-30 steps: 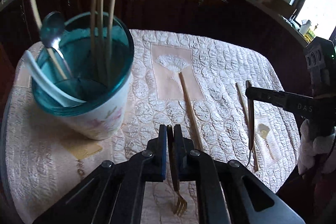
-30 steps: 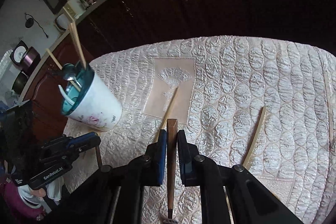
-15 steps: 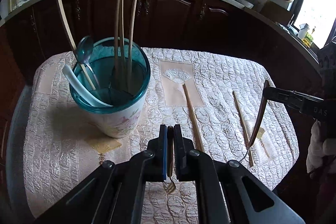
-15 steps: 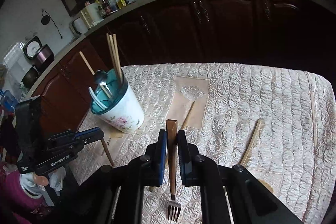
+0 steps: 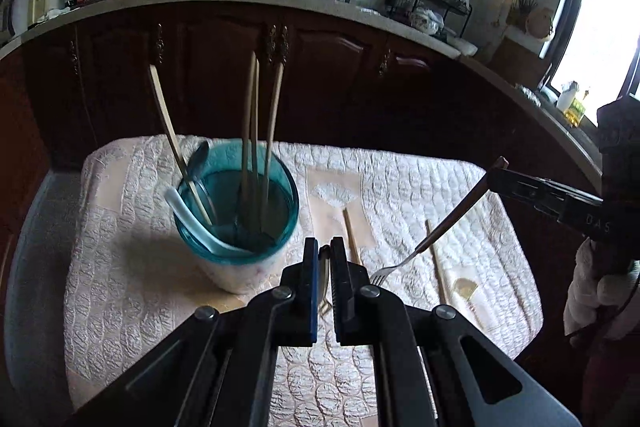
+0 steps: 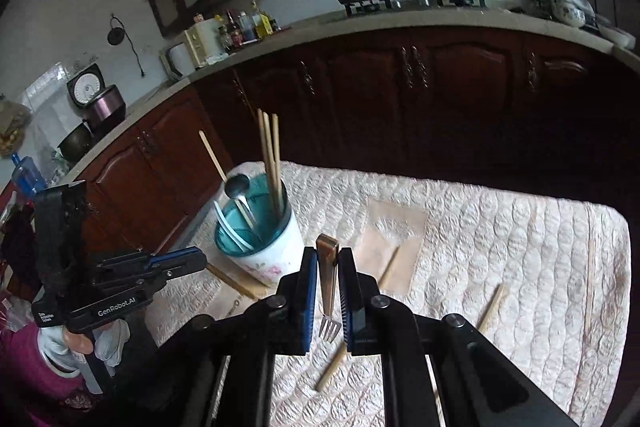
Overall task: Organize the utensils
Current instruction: 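Carry both forks over the cup while both tools open to drop them in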
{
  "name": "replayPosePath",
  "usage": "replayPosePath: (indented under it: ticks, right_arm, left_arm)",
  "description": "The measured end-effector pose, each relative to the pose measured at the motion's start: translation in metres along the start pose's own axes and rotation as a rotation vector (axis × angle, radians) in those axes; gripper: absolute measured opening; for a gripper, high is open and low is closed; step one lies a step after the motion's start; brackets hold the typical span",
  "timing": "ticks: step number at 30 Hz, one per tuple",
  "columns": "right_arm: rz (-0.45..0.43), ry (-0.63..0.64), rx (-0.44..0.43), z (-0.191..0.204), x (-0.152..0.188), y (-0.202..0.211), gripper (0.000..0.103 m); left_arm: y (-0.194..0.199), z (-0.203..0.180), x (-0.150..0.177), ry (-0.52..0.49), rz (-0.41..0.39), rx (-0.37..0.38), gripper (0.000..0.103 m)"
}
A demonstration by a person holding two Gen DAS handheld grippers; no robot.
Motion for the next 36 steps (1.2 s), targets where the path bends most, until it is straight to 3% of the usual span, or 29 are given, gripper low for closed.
replayPosePath:
  ticks: [9,18,27,36]
  right_arm:
    - [-0.100,0.083,-0.053,0.039,-0.067,0.014,0.012]
    - [-0.134,0.111,-0.077,0.070,-0.114,-0.009,0.012]
    - [-0.075,0.122,-0.060,0.079,-0.118,-0.063,0.012]
    - [0.013,0.115,-0.076,0.072,-0.100,-0.110,0.012]
  left_arm:
    - [0.041,0.027,-0.067,0.024,-0.135,-0.054,0.005]
    - [0.016,0.052,-0.097,0.011,-0.166,-0.175,0.005]
    - [-0.033,0.070,-0.091,0.026,-0.101,-0.238,0.005]
    - [-0.060,0.079,-0.081,0.026,-0.049,-0.245,0.005]
Point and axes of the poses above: each gripper's, at about its wrist camera, not at the fingertips, and y roughly against the way its jaws point, z to its left, x to its underside, the point moved 6 cm from there along -y, roughly the way its jaws point, and after that the axes turned 3 degrees about x, right-handed, at the moved point
